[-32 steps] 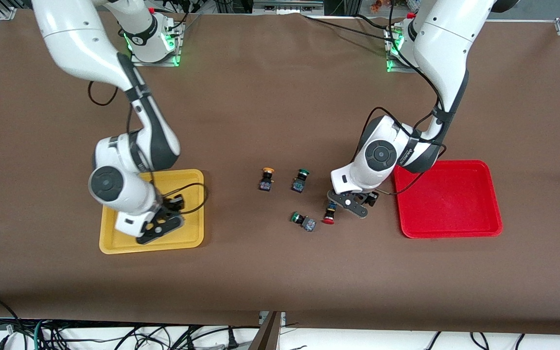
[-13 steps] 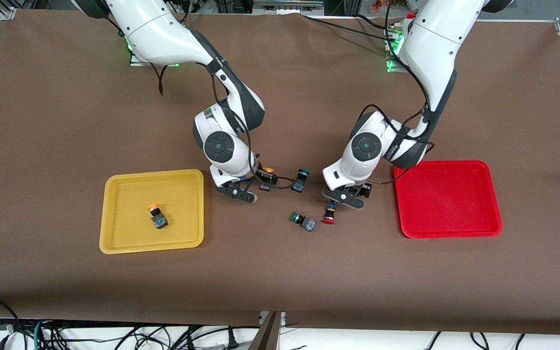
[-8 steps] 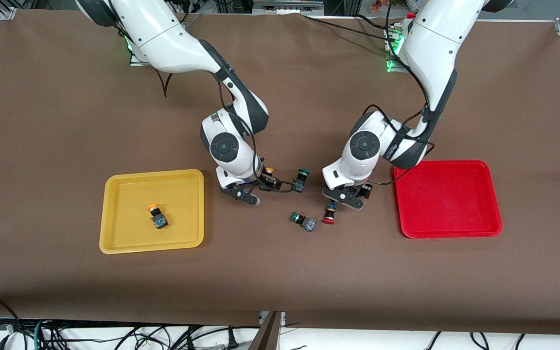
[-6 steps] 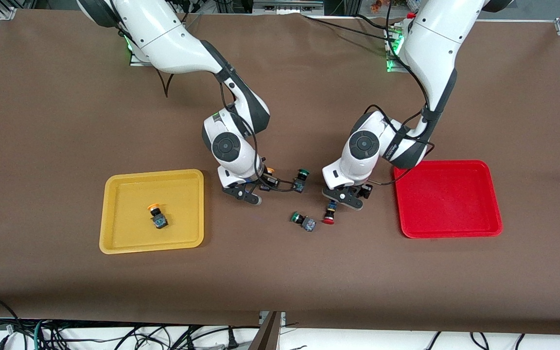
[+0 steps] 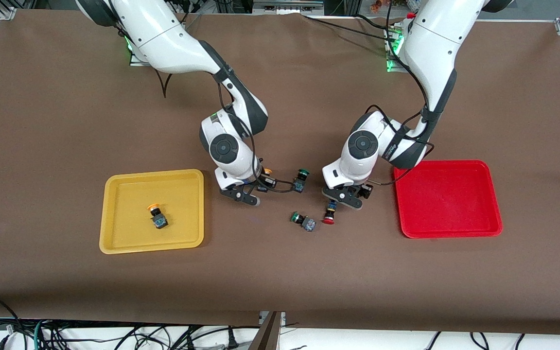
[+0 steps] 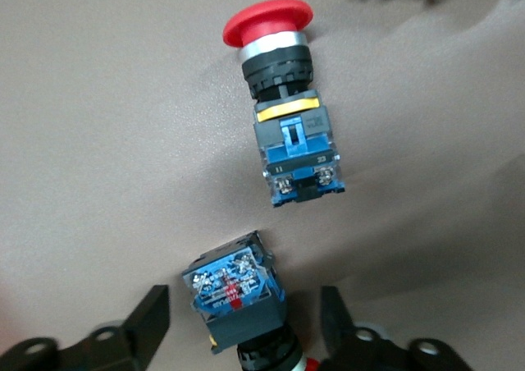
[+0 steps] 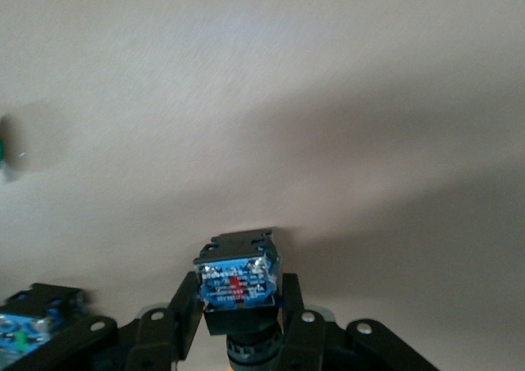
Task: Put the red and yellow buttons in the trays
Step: 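Lower both held buttons into their matching trays and open both grippers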
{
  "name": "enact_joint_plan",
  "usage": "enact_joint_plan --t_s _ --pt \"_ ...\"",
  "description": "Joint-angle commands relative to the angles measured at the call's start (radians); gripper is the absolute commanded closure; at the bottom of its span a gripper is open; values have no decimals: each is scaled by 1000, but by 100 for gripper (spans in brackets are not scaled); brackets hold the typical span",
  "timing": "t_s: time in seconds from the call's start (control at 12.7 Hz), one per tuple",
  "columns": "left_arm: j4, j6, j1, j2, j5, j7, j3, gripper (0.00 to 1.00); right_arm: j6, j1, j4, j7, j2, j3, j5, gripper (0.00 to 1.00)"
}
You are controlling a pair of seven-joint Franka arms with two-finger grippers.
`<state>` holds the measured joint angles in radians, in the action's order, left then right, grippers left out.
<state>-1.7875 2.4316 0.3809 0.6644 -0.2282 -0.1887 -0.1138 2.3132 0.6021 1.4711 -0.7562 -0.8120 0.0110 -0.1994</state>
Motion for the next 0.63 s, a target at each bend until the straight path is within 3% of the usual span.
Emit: enact_joint_plan --t_s 0.0,0.16,0.32,0.47,0.55 --pt "-10 -3 0 -14 -39 21 0 69 -154 -59 9 337 79 -77 -2 100" --pt "-7 -11 1 -22 -39 21 0 83 -196 -119 12 591 80 -120 -8 100" --pt "-4 -28 -2 -60 -39 18 0 85 -196 -194 14 743 74 -126 -8 100" --pt "32 -142 -7 -109 -40 28 8 85 -196 -223 15 811 70 -126 -11 99" --pt "62 -201 -20 -124 -40 82 9 84 -187 -229 18 816 65 -126 -11 88"
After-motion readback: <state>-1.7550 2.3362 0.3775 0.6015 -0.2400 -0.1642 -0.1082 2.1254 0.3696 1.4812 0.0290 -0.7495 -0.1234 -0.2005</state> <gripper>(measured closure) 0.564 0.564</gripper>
